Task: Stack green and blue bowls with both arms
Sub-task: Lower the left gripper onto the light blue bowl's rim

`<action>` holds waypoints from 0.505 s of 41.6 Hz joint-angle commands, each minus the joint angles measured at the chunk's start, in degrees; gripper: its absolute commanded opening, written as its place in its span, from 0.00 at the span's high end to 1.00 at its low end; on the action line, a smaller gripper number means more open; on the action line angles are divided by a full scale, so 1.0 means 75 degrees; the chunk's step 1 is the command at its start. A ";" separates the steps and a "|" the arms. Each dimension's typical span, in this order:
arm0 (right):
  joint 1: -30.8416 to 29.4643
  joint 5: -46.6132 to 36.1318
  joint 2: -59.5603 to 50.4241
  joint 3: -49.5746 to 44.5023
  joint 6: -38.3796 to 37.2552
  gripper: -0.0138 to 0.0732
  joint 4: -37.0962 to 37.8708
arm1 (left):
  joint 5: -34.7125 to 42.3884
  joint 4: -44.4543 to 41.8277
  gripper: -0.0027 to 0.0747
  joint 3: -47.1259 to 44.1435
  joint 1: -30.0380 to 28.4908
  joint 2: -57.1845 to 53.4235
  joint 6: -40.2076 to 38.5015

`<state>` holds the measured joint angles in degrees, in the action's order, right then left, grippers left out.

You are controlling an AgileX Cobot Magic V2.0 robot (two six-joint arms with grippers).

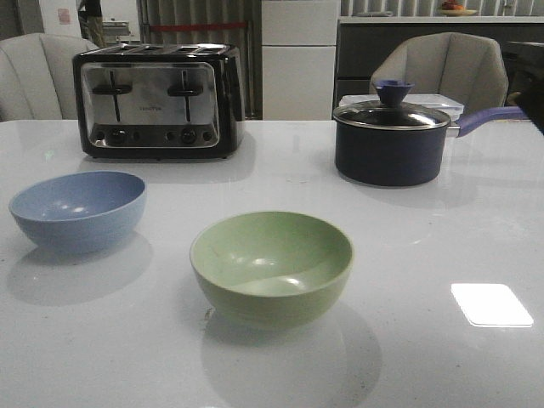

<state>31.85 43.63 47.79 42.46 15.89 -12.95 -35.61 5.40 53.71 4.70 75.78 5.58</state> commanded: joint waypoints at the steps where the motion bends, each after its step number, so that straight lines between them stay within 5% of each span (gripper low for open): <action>1: -0.0010 -0.0440 -0.0046 0.0214 0.0090 0.29 -0.0028 | 0.0194 0.0122 0.31 0.0699 -0.0005 0.0656 -0.0005; 21: -0.0010 -0.0440 -0.0046 0.0214 0.0090 0.29 -0.0028 | 0.0271 0.0326 0.31 0.2287 -0.0005 0.3517 -0.0005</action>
<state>31.85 43.63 47.79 42.46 15.93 -12.95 -35.87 7.03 67.79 4.70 102.29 5.67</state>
